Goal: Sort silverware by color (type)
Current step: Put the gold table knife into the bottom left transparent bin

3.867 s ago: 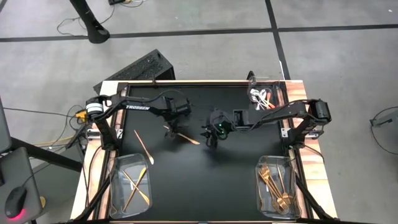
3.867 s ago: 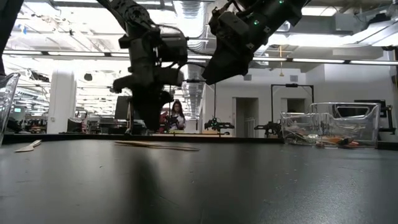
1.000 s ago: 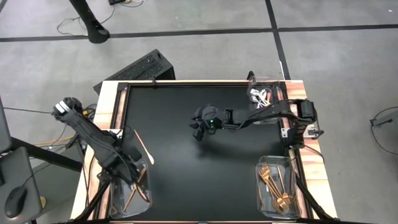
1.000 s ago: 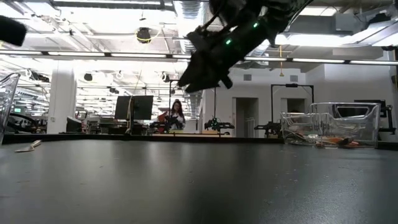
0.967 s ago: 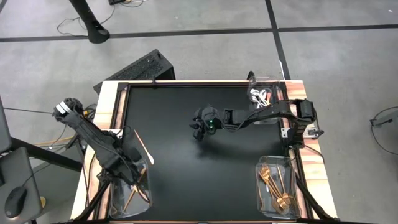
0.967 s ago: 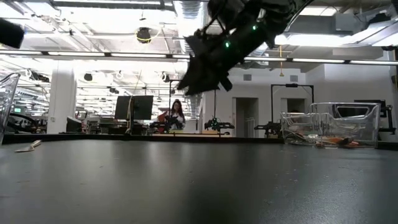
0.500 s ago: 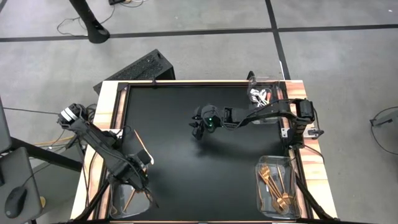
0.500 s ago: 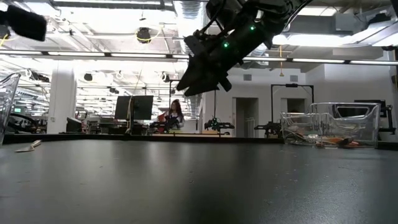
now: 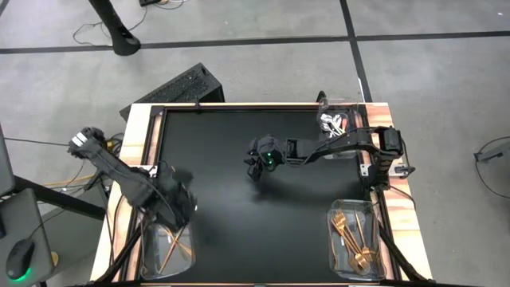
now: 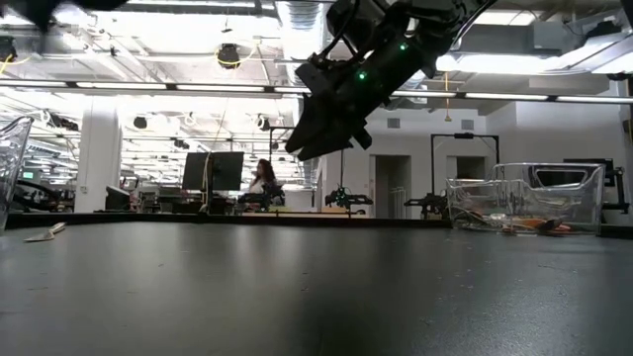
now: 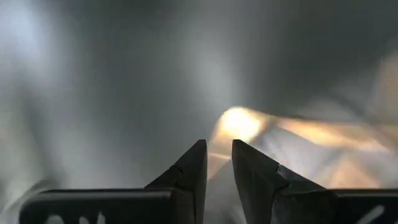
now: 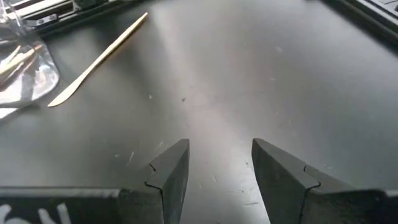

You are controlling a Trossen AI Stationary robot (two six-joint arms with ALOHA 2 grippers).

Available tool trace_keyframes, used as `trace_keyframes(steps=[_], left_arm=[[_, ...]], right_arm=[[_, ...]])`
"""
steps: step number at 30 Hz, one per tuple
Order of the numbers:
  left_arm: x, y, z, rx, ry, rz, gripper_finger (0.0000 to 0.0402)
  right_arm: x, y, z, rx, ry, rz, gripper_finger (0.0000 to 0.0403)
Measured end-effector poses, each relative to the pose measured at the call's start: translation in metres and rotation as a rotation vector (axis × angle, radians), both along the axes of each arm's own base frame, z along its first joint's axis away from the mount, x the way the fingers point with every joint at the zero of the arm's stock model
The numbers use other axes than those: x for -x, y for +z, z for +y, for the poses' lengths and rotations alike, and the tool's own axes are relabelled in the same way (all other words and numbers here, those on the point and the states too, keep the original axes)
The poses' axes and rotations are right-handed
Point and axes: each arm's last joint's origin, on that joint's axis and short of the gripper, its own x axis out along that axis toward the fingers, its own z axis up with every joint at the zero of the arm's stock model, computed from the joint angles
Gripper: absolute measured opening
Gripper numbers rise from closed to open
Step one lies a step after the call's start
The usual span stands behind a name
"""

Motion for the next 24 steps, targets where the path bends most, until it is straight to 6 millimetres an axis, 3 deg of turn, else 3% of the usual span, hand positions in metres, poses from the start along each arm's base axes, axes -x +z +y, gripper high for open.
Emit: trace_keyframes(steps=[3, 5, 9, 15, 20, 24], left_arm=[[0.008, 0.017, 0.027, -0.182, 0.331, -0.303, 0.0064], [0.014, 0.025, 0.046, -0.154, 0.548, -0.421, 0.0064], [0.024, 0.013, 0.089, 0.02, 0.965, -0.4, 0.0064], [0.04, -0.033, 0.125, 0.111, 1.249, -0.345, 0.0064], [0.041, -0.061, 0.14, 0.172, 1.421, -0.308, 0.0064], [0.039, -0.078, 0.147, 0.18, 1.463, -0.219, 0.007]], right_arm=[[0.0, -0.001, 0.0, -0.001, 0.001, 0.009, 0.0196], [0.002, -0.002, 0.0, -0.003, 0.001, 0.03, 0.0196], [0.005, -0.006, 0.001, -0.007, 0.001, 0.077, 0.0196], [0.005, -0.007, 0.004, -0.009, 0.009, 0.087, 0.0196], [0.005, -0.008, 0.01, -0.009, 0.025, 0.1, 0.0196], [0.005, -0.008, 0.009, -0.005, 0.029, 0.104, 0.0196]])
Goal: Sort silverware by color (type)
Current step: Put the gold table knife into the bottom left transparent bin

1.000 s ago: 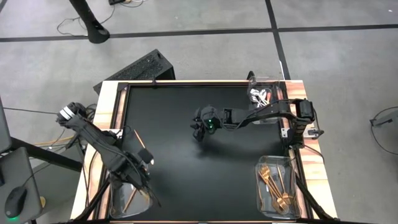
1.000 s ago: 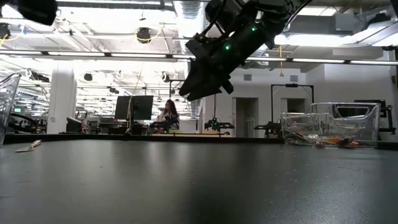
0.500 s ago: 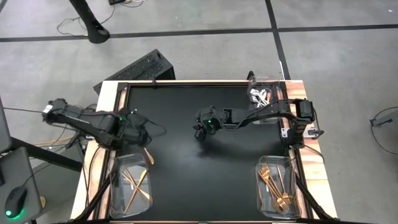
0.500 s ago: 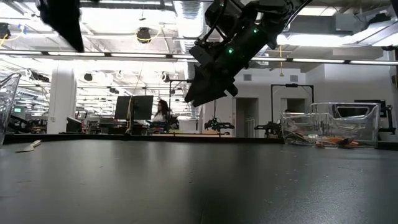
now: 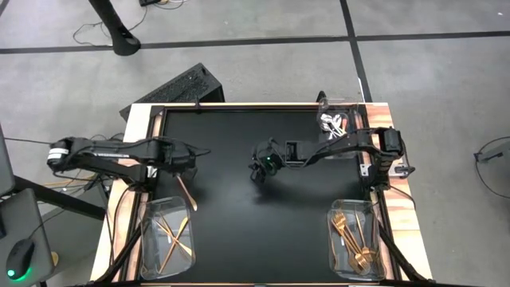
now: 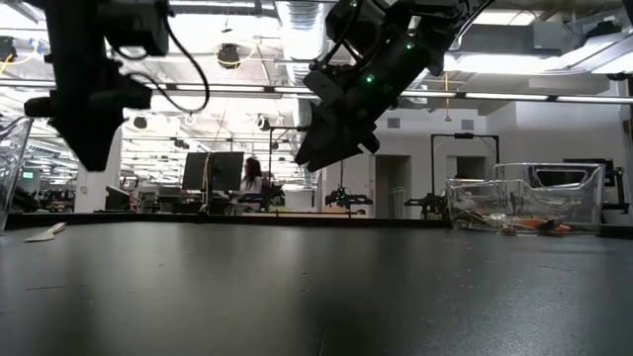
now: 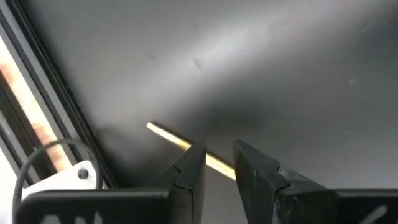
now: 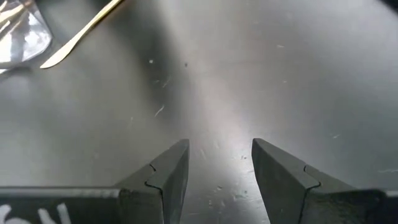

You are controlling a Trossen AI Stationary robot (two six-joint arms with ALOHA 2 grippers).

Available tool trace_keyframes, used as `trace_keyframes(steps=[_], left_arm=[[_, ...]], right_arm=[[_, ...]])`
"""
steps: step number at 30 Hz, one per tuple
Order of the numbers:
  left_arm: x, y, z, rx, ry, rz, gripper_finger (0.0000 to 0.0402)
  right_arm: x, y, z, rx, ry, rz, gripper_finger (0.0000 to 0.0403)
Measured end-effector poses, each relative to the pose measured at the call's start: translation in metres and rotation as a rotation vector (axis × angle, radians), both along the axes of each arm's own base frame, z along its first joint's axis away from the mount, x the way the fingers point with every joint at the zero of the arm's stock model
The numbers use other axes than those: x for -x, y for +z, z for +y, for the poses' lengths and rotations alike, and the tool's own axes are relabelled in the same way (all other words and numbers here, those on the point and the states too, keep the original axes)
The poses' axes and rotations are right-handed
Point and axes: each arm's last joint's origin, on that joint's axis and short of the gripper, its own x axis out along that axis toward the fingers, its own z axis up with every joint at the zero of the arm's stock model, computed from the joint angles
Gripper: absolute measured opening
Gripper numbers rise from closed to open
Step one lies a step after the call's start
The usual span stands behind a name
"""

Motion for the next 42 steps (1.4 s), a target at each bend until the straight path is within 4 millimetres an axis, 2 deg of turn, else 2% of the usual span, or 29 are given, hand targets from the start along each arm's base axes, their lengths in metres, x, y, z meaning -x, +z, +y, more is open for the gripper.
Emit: trace_keyframes(steps=[5, 14, 19, 23, 29, 35, 42], left_arm=[[-0.001, -0.017, 0.002, 0.059, -0.017, 0.096, 0.0107], [-0.009, -0.036, 0.001, 0.144, -0.006, 0.196, 0.0223], [-0.023, -0.051, 0.001, 0.204, 0.01, 0.214, 0.0245], [-0.033, -0.068, 0.002, 0.245, 0.011, 0.259, 0.0247], [-0.04, -0.079, 0.001, 0.288, -0.006, 0.298, 0.0235], [-0.047, -0.076, 0.002, 0.276, -0.007, 0.24, 0.0181], [-0.068, -0.065, 0.006, 0.147, -0.071, 0.13, 0.0109]], right_arm=[[0.001, 0.0, -0.005, 0.001, -0.012, 0.002, 0.0196], [0.002, -0.001, -0.006, 0.027, 0.005, 0.022, 0.0196], [0.002, -0.001, -0.006, 0.041, 0.016, 0.028, 0.0196], [0.004, -0.005, -0.006, 0.052, 0.024, 0.056, 0.0196], [0.014, -0.02, -0.009, 0.048, 0.018, 0.114, 0.0196], [0.019, -0.028, -0.013, 0.031, -0.011, 0.127, 0.0196], [0.019, -0.028, -0.015, 0.028, -0.018, 0.124, 0.0196]])
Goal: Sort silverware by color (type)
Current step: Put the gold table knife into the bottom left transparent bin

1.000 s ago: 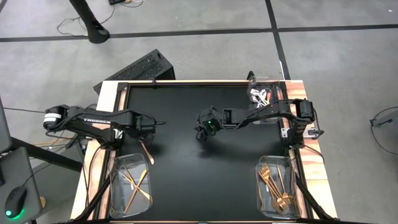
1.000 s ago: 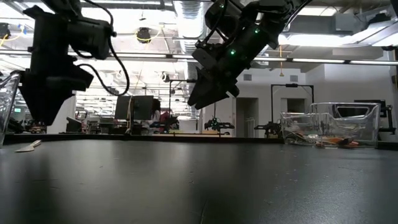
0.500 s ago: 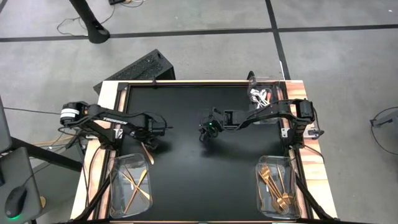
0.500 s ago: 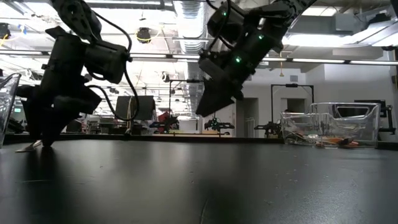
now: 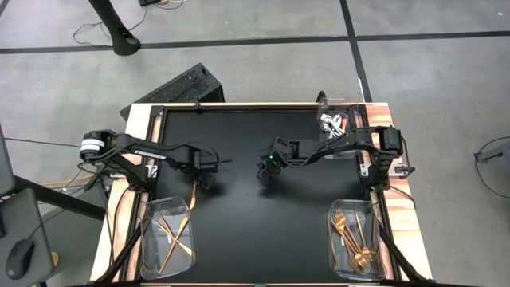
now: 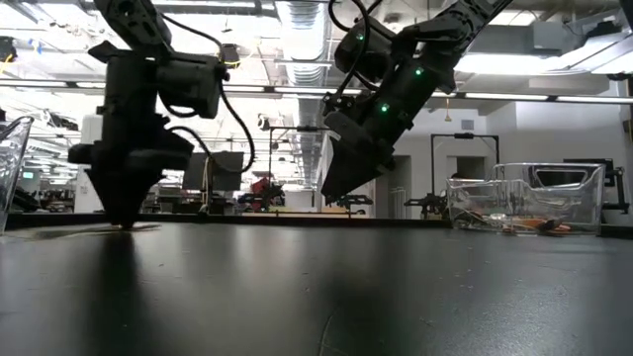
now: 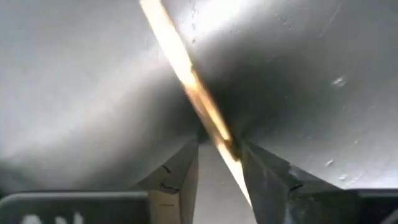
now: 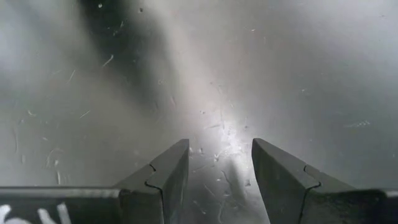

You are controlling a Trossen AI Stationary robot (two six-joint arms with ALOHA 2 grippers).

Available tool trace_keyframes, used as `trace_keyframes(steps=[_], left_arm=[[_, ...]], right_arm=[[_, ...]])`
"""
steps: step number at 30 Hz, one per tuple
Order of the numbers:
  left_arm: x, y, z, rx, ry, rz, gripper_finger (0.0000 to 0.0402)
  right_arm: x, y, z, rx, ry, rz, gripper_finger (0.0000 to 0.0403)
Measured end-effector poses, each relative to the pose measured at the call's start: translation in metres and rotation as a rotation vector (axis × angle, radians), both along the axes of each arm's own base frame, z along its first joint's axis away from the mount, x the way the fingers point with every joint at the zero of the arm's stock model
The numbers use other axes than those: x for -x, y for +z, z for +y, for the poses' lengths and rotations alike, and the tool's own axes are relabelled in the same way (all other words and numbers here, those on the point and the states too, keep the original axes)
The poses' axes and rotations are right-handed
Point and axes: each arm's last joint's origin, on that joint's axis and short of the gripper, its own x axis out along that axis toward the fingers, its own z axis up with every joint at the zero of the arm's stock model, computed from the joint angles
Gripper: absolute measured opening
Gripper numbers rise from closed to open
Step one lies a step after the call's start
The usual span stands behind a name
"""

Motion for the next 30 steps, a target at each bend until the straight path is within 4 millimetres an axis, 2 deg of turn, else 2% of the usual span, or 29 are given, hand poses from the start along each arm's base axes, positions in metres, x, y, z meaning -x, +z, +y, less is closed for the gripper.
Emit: trace_keyframes(steps=[6, 16, 20, 22, 25, 30], left_arm=[[-0.004, -0.005, -0.001, -0.001, -0.024, -0.042, 0.0074], [-0.008, -0.015, -0.001, -0.007, -0.087, -0.04, 0.0063], [-0.008, -0.011, 0.0, -0.035, -0.087, -0.067, 0.0029], [-0.006, -0.005, 0.0, -0.058, -0.083, -0.086, 0.0012], [-0.002, 0.013, 0.001, -0.12, -0.096, -0.15, 0.001], [0.01, 0.055, -0.005, -0.161, -0.326, -0.286, 0.0005]], right_arm=[[0.0, 0.0, 0.0, -0.002, -0.002, -0.001, 0.0196], [0.0, 0.0, 0.001, -0.013, -0.012, -0.002, 0.0196], [0.0, 0.0, 0.001, -0.026, -0.029, -0.007, 0.0196], [0.0, 0.0, 0.0, -0.024, -0.085, -0.012, 0.0196], [0.003, 0.002, -0.001, -0.006, -0.138, -0.009, 0.0196], [0.004, 0.008, 0.0, -0.011, -0.151, -0.031, 0.0196]])
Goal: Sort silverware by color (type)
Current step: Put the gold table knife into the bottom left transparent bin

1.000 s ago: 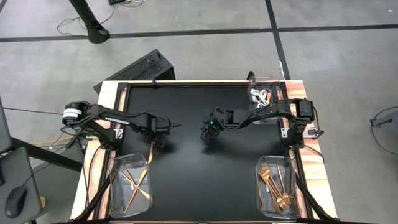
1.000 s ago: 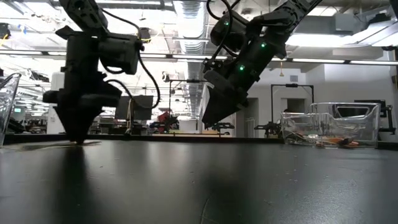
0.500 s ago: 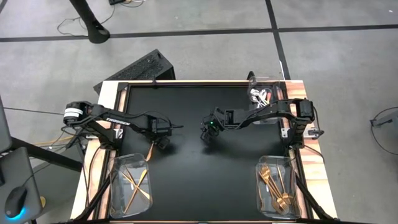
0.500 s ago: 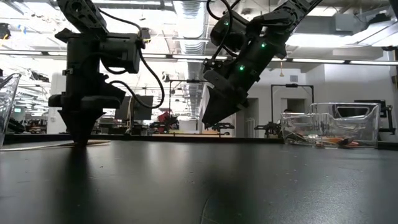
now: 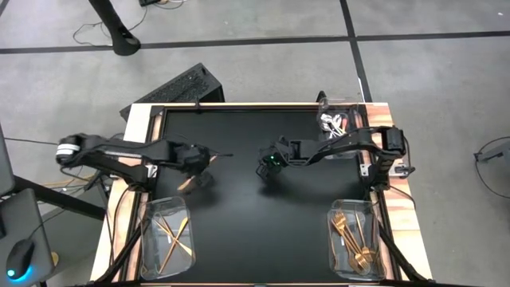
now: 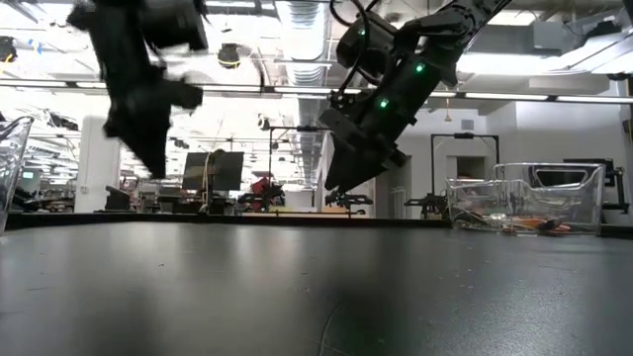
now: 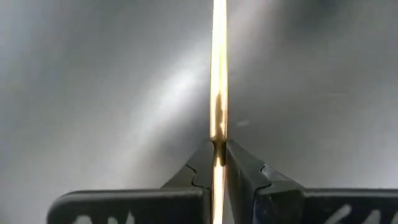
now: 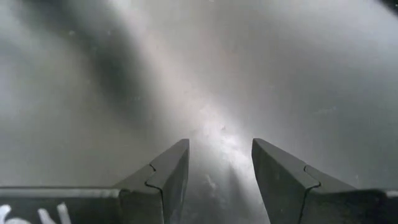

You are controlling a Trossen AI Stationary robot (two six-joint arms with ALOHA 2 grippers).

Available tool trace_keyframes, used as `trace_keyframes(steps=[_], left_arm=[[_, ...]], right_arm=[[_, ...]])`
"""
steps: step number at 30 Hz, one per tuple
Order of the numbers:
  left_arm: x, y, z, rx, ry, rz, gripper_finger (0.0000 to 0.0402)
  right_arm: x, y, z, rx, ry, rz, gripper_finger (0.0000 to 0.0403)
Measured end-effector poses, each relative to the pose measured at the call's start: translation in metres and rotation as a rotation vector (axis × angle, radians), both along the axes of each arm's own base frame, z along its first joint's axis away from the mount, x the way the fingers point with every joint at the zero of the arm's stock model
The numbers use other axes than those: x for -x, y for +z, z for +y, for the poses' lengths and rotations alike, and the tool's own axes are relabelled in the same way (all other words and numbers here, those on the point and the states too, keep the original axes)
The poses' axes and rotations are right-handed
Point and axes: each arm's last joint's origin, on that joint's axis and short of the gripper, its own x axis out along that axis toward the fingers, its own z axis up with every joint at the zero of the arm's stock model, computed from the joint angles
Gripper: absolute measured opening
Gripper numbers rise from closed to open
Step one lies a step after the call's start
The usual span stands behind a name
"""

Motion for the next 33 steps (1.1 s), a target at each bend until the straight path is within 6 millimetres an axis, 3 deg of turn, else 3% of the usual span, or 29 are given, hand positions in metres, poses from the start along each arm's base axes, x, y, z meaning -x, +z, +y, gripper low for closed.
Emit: trace_keyframes(steps=[9, 12, 16, 20, 24, 33], left_arm=[[0.035, 0.064, -0.041, -0.133, -0.906, -0.126, 0.0006], [0.046, 0.082, -0.055, -0.194, -1.116, -0.138, 0.0007], [0.054, 0.11, -0.074, -0.166, -1.184, -0.236, 0.0007], [0.056, 0.126, -0.104, 0.119, -1.255, -0.387, 0.0007], [0.062, 0.122, -0.129, 0.206, -1.374, -0.363, 0.0007], [0.057, 0.094, -0.153, 0.198, -1.288, -0.081, 0.0007]], right_arm=[[0.0, 0.009, 0.01, -0.009, 0.011, -0.041, 0.0196], [0.0, 0.009, 0.01, -0.01, 0.011, -0.043, 0.0196], [-0.001, 0.009, 0.009, -0.013, 0.005, -0.047, 0.0196], [-0.001, 0.009, 0.007, -0.013, -0.002, -0.051, 0.0196], [-0.001, 0.01, 0.003, -0.019, -0.013, -0.062, 0.0196], [-0.001, 0.01, 0.002, -0.043, -0.021, -0.078, 0.0196]])
